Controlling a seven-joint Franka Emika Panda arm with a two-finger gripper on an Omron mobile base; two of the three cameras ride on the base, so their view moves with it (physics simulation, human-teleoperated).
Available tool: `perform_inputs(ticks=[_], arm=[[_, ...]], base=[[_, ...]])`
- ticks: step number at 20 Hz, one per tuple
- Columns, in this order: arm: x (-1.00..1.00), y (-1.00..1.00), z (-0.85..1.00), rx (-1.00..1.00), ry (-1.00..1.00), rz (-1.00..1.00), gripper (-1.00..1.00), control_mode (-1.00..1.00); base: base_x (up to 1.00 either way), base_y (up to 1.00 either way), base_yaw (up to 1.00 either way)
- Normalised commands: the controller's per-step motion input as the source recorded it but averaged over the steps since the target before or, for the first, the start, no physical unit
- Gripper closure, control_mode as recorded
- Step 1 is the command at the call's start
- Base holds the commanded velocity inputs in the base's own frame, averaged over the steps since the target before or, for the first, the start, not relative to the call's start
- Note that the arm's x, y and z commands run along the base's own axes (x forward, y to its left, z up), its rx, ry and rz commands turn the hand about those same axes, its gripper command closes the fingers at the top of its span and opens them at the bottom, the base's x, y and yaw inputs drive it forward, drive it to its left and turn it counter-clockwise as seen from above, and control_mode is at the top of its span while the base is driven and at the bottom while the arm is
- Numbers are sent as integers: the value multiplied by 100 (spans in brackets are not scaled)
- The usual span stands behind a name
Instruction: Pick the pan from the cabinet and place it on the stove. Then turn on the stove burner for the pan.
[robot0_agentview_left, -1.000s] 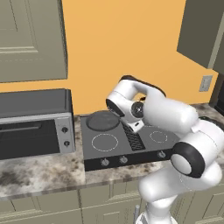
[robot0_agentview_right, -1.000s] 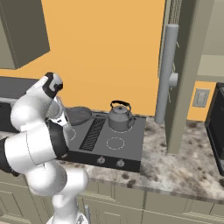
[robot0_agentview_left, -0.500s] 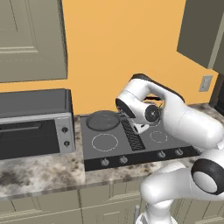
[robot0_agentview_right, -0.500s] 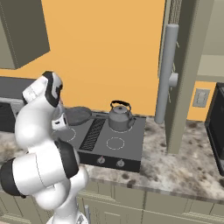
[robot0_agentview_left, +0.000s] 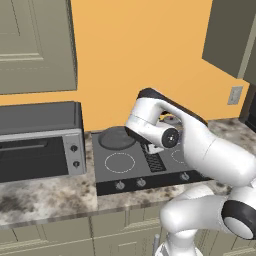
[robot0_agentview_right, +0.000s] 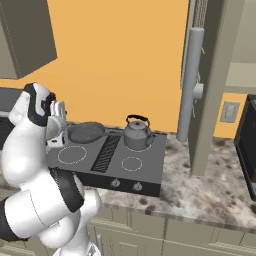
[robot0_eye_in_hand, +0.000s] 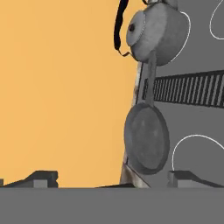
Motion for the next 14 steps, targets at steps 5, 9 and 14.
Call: perform_inputs(ticks=[5, 9, 14], arm=[[-23, 36, 86, 1, 26, -42, -100, -100], [-20, 27, 100, 1, 29, -38, -100, -100], [-26, 29, 89, 2, 26, -32, -100, -100]], base=[[0, 0, 0], [0, 0, 0], [0, 0, 0]])
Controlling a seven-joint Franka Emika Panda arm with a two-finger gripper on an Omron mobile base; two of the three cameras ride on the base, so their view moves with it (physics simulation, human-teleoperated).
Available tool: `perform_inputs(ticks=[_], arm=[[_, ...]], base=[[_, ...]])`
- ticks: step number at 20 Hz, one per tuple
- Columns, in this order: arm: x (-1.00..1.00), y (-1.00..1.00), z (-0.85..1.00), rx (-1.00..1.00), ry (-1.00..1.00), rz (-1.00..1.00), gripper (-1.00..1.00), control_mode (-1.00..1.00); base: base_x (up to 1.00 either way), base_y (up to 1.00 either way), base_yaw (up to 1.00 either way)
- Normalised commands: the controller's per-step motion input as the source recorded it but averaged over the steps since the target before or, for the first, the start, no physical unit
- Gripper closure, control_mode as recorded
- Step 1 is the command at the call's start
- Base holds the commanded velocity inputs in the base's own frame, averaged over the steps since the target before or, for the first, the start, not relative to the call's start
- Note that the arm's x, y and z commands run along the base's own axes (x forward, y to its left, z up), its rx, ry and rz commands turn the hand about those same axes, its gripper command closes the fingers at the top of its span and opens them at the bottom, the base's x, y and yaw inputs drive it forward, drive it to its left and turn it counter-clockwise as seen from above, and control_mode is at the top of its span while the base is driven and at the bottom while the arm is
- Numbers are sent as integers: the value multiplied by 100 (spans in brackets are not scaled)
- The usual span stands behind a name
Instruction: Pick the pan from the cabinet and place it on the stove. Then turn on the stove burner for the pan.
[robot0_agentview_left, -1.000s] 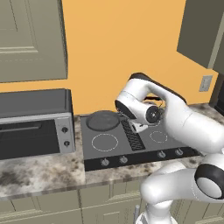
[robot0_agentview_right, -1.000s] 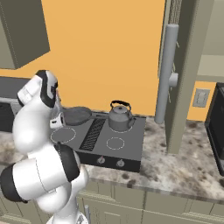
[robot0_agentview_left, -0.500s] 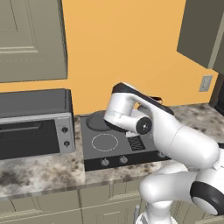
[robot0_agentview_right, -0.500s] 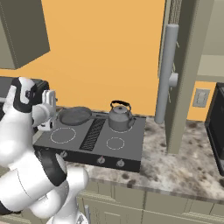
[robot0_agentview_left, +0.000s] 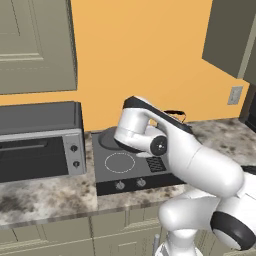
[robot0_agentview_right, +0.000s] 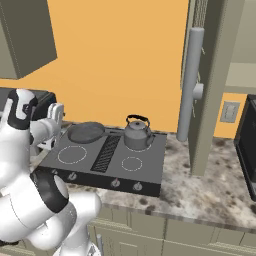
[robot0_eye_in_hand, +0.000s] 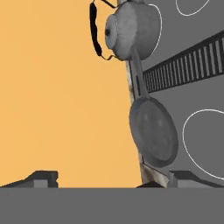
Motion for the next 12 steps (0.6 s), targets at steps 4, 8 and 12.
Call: perform_inputs(ticks=[4, 8, 12], arm=[[-36, -5, 12, 26, -7, 2, -100, -100], [-19, 8, 55, 42, -14, -2, -100, -100], [-5, 32, 73, 47, -12, -11, -100, -100]], base=[[0, 0, 0], [0, 0, 0], [0, 0, 0]])
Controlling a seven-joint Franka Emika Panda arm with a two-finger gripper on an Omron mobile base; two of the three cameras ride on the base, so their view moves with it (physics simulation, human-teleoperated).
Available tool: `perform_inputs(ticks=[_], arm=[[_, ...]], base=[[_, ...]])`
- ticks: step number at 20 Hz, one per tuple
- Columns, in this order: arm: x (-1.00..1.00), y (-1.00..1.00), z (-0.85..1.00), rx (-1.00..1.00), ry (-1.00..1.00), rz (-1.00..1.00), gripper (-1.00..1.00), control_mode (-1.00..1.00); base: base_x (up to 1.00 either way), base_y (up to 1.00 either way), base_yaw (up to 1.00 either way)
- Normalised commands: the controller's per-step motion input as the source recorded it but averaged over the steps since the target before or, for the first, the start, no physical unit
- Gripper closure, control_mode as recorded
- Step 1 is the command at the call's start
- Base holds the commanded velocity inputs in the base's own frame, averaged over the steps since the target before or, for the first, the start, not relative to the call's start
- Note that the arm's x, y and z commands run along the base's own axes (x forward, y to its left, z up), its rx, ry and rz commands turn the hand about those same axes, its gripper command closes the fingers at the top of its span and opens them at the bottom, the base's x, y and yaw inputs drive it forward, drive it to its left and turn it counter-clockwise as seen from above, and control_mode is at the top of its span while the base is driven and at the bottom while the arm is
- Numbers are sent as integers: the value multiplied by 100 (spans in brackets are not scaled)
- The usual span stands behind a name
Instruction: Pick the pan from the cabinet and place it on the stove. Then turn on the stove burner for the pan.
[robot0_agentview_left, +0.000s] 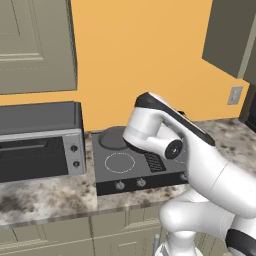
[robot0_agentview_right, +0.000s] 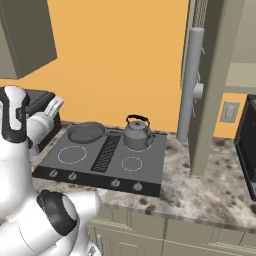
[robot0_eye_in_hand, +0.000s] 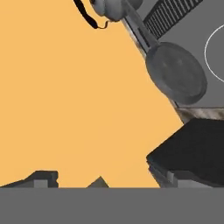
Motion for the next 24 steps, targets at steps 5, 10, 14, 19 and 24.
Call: perform_inputs(ticks=[5, 10, 14, 19, 24], arm=[[-6, 38, 84, 43, -1, -11, -100, -100], [-11, 19, 95, 39, 1, -9, -100, -100], [-11, -8, 93, 23, 1, -1, -100, -100], [-18, -42, 46, -9, 0, 0, -100, -100], [-16, -38, 46, -9, -2, 0, -100, -100]], base=[[0, 0, 0], [0, 0, 0], [0, 0, 0], [0, 0, 0], [0, 0, 0]])
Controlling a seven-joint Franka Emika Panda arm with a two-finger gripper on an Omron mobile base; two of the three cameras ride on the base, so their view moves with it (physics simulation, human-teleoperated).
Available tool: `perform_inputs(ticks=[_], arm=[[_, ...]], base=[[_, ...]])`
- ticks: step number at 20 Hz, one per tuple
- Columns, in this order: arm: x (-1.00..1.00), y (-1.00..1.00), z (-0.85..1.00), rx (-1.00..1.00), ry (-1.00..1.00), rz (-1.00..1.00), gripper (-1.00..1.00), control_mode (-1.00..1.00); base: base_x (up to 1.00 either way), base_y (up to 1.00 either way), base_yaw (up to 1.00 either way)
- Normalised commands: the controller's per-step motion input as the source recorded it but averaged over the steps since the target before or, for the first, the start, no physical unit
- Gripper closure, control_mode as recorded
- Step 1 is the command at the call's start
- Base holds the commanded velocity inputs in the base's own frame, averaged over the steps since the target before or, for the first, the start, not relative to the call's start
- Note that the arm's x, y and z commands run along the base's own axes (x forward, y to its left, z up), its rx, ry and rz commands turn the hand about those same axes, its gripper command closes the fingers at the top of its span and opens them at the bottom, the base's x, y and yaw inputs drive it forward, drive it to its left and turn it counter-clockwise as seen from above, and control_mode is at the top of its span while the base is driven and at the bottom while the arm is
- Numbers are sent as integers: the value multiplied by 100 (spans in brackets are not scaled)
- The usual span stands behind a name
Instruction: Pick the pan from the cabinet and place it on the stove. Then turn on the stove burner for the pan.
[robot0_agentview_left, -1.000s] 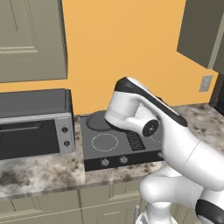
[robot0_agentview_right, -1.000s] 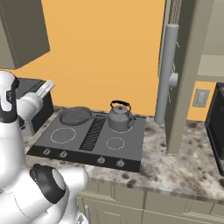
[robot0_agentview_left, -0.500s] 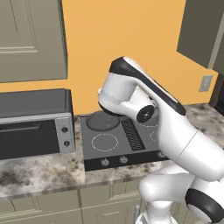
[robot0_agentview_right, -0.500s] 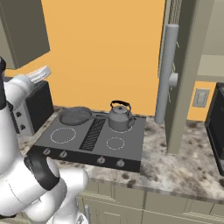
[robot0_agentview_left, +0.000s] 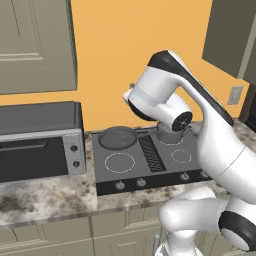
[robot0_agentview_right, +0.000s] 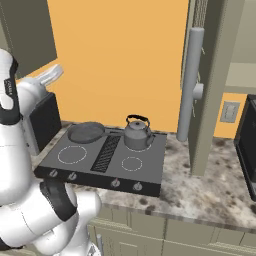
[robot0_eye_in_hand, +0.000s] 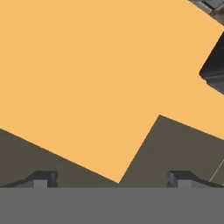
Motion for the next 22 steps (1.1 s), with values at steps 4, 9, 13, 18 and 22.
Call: perform_inputs(ticks=[4, 9, 13, 18, 22], arm=[[-9, -33, 23, -2, -12, 0, -100, -100], [0, -14, 78, -33, -30, 2, -100, -100], [0, 0, 64, -51, -36, 0, -100, -100], [0, 0, 63, -53, -35, 0, -100, -100], [0, 0, 64, -53, -34, 0, -100, -100]], base=[[0, 0, 0], [0, 0, 0], [0, 0, 0], [0, 0, 0], [0, 0, 0]])
